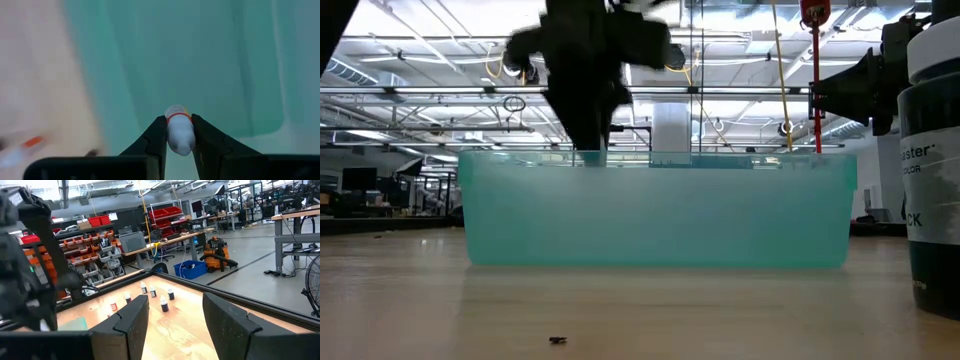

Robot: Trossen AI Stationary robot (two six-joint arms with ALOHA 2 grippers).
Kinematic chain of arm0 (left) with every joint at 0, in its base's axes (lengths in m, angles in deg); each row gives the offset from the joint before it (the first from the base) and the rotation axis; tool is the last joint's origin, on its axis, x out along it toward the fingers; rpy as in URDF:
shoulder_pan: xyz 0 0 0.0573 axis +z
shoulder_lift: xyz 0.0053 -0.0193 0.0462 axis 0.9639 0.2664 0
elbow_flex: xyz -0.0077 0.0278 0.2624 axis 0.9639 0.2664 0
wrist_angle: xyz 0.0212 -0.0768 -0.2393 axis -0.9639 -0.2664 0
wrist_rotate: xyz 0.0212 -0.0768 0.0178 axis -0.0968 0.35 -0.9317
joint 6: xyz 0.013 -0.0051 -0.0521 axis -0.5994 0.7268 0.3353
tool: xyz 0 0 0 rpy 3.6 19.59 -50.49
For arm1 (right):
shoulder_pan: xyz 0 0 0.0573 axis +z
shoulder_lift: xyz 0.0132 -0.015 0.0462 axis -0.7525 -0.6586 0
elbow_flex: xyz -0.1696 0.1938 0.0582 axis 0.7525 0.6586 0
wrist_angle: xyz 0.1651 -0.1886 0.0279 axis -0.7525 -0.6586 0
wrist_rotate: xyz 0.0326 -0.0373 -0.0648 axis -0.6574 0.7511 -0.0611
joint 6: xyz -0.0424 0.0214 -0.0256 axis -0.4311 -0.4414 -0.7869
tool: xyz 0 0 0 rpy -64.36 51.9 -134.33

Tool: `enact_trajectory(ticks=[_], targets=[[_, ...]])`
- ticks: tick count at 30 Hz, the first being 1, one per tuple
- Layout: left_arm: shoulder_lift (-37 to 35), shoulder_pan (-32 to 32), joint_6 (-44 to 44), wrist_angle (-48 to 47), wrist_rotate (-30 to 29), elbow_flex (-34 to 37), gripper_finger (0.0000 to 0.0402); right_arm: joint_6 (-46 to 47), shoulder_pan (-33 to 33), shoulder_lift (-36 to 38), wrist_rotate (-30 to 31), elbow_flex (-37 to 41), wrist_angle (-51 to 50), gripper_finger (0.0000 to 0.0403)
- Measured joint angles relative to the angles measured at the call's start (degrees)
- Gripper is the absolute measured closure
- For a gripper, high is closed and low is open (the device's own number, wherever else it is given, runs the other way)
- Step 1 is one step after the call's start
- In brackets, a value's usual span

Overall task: Pick & Place food coloring
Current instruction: Put the small orange food coloring bottle into the blue bin, then put the small green food coloring bottle into the blue bin

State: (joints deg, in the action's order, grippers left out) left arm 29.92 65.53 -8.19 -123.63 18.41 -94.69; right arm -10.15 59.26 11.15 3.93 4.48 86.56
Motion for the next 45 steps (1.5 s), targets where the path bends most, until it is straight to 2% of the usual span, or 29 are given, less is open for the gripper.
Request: enact_trajectory(ticks=[10, 19, 27, 30, 32, 37, 38, 41, 45], targets=[[6.8, 1.8, 1.8, 3.4, 5.7, 0.1, 0.0334, 0.0, 0.0, 0.0, 0.0, 0.0, 0.0, 0.0227], [9.3, 1.8, 1.1, 6.1, 6.0, 0.0, 0.0329, 0.0, 0.0, 0.0, 0.0, 0.0, 0.0, 0.0227], [5.0, 1.8, 4.2, 5.7, 5.6, 0.2, 0.0183, 0.0, 0.0, 0.0, 0.0, 0.0, 0.0, 0.0227], [1.8, 1.8, 5.8, 3.8, 2.6, 0.2, 0.0148, 0.0, 0.0, 0.0, 0.0, 0.0, 0.0, 0.0226], [-1.1, 1.7, 6.6, 1.5, -1.5, 0.2, 0.0131, 0.0, 0.0, 0.0, 0.0, 0.0, 0.0, 0.0227], [-8.4, 2.9, 7.3, -7.1, -18.4, 0.2, 0.0114, 0.0, 0.0, 0.0, 0.0, 0.0, 0.0, 0.0227], [-9.8, 3.9, 7.5, -8.3, -20.3, 0.2, 0.0115, 0.0, 0.0, 0.0, 0.0, 0.0, 0.0, 0.0227], [-13.8, 9.3, 8.2, -11.8, -19.9, 0.1, 0.0123, 0.0, 0.0, 0.0, 0.0, 0.0, 0.0, 0.0226], [-17.2, 19.9, 8.9, -17.2, -18.6, 0.2, 0.0138, 0.0, 0.0, 0.0, 0.0, 0.0, 0.0, 0.0227]])
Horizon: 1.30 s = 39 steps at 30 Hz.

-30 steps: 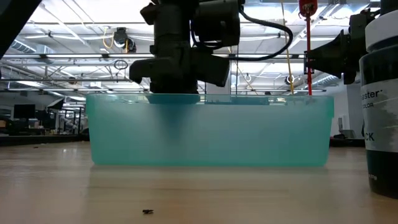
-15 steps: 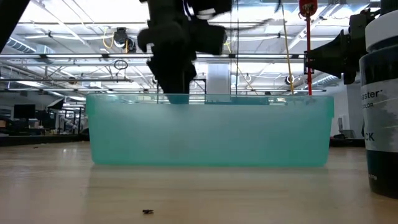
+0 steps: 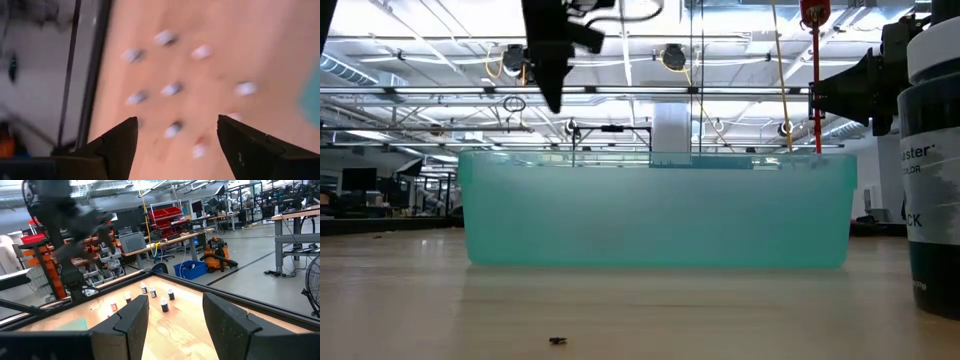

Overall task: Pick & Place food coloring
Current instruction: Put the small green food coloring bottle into the blue bin

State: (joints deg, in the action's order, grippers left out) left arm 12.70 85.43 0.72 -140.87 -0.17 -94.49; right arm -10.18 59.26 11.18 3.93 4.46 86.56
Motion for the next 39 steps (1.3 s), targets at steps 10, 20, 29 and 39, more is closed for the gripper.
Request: enact_trajectory(ticks=[10, 20, 29, 39], targets=[[-10.5, 25.8, -2.1, 14.6, 6.7, 19.1, 0.0173, 0.0, 0.0, 0.0, 0.0, 0.0, 0.0, 0.0227], [-12.8, 31.3, 0.5, 22.9, 14.2, 33.1, 0.0169, 0.0, 0.0, 0.0, 0.0, 0.0, 0.0, 0.0227], [-12.8, 31.2, -0.3, 35.2, 18.6, 40.6, 0.0163, 0.0, 0.0, 0.0, 0.0, 0.0, 0.0, 0.0227], [-12.8, 33.0, -0.6, 45.2, 16.7, 45.6, 0.0179, 0.0, 0.0, 0.0, 0.0, 0.0, 0.0, 0.0227]])
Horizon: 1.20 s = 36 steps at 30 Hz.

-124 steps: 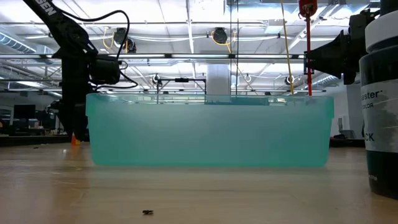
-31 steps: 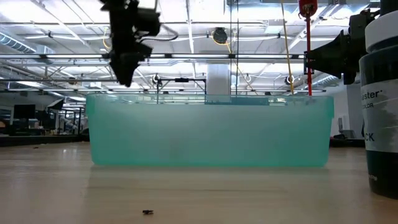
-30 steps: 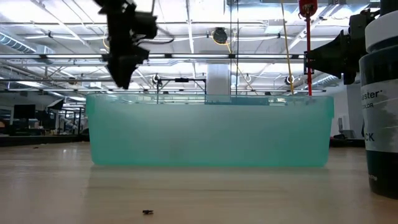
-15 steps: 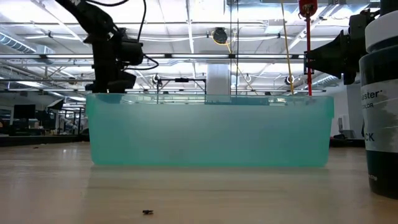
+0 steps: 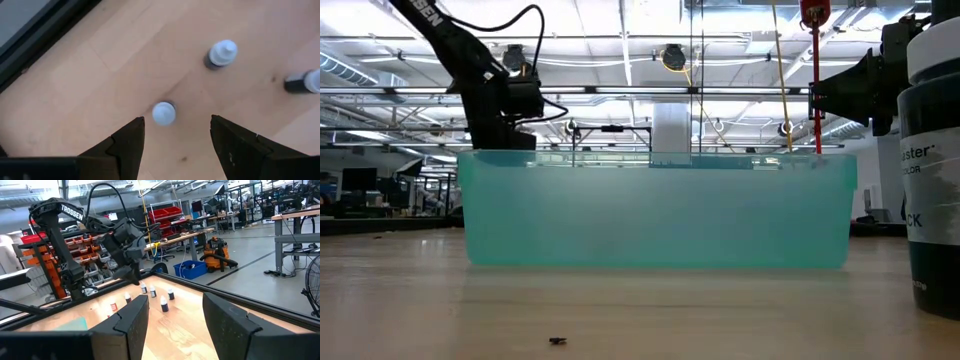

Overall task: Pick & Place food coloring
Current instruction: Put the small green food coloring bottle into the blue bin

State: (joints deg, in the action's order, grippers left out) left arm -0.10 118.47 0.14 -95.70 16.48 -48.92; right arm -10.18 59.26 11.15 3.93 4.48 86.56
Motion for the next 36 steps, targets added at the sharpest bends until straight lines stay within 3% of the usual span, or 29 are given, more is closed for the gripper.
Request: enact_trajectory(ticks=[7, 21, 36], targets=[[0.3, 2.6, 0.2, 2.0, 0.1, 1.1, 0.0197, 0.0, 0.0, 0.0, 0.0, 0.0, 0.0, 0.0226], [9.0, 2.9, -1.7, 6.5, 1.4, 1.2, 0.0205, 0.0, 0.0, 0.0, 0.0, 0.0, 0.0, 0.0227], [6.4, 2.8, -2.0, 3.5, 1.6, -1.2, 0.0246, 0.0, 0.0, 0.0, 0.0, 0.0, 0.0, 0.0227]])
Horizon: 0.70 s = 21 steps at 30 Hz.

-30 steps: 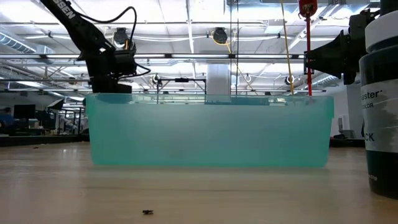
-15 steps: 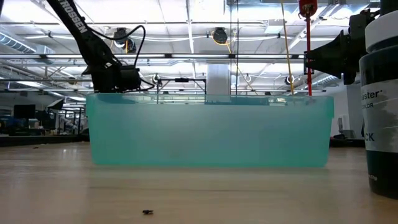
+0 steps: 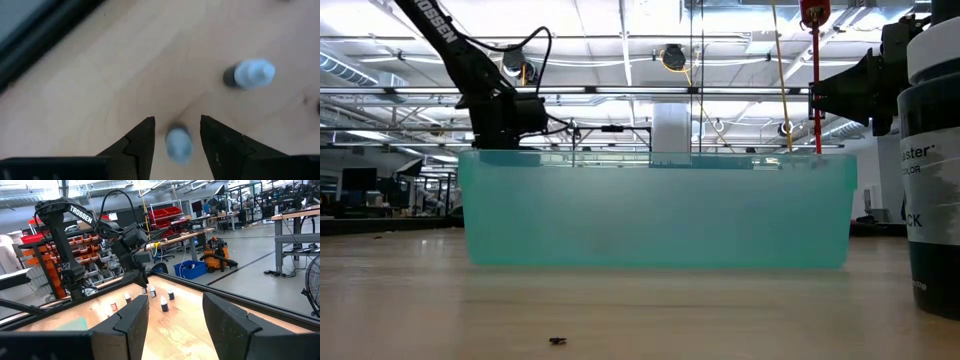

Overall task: Pick & Place food coloring
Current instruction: Put the small green food coloring bottle into the blue bin

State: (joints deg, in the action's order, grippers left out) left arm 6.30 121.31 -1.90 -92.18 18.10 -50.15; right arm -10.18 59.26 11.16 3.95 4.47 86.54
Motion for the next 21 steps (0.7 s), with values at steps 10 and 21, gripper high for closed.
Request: enact_trajectory(ticks=[10, 21], targets=[[0.0, -0.4, 0.2, -2.9, 0.0, -0.1, 0.0268, 0.0, 0.0, 0.0, 0.0, 0.0, 0.0, 0.0226], [0.0, -0.4, 0.5, -2.7, 0.1, -0.1, 0.0299, 0.0, 0.0, 0.0, 0.0, 0.0, 0.0, 0.0227]])
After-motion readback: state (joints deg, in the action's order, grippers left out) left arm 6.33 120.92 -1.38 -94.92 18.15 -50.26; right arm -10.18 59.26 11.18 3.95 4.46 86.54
